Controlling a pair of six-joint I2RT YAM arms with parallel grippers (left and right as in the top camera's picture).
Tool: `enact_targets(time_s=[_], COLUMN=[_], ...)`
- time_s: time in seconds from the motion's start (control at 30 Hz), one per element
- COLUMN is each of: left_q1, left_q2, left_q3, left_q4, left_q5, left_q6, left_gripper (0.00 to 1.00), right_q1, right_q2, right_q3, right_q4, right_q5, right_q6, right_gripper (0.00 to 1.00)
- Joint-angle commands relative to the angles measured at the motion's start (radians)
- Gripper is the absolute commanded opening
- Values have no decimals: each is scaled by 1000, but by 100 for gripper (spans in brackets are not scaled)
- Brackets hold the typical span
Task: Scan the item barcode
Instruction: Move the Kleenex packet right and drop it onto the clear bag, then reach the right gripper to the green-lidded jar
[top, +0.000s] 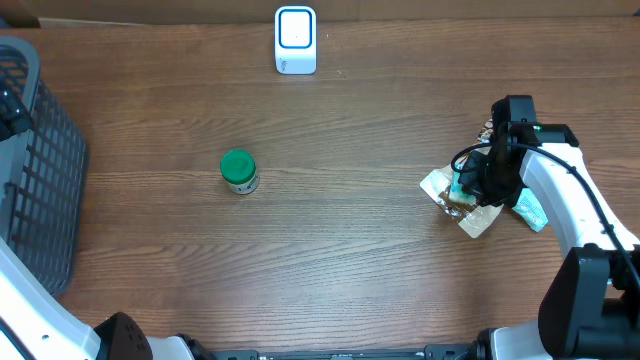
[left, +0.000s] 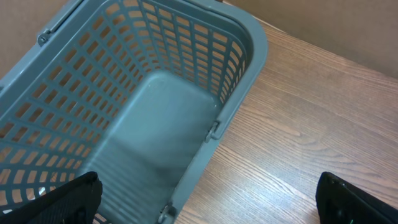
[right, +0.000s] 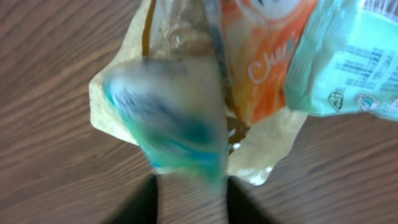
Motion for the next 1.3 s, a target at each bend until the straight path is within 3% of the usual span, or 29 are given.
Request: enact_targets(time_s=[0.0, 0.27, 0.47, 0.7, 0.93, 1.27], left_q1=[-1, -1, -1, -1, -1, -1], left_q2=[-5, -5, -5, -5, -5, -5], left_q3=[0, 0, 0, 0, 0, 0], left_q4=[3, 3, 3, 3, 3, 3], left_q5=[5, 5, 5, 5, 5, 5], left_q6=[-6, -6, -6, -6, -6, -6], left_gripper=[100, 100, 100, 100, 100, 99], right_q1=[-6, 15, 165, 493, 742, 888], right_q2=[-3, -3, -3, 43, 233, 396], right_q3=[-2, 193, 399, 419, 521, 554], right_q4=[0, -134, -127, 145, 289, 491], right_q5=[41, -17, -110, -89, 61, 63], right_q6=[28, -60, -120, -113, -117, -304], right_gripper=[47, 52, 77, 98, 100, 100])
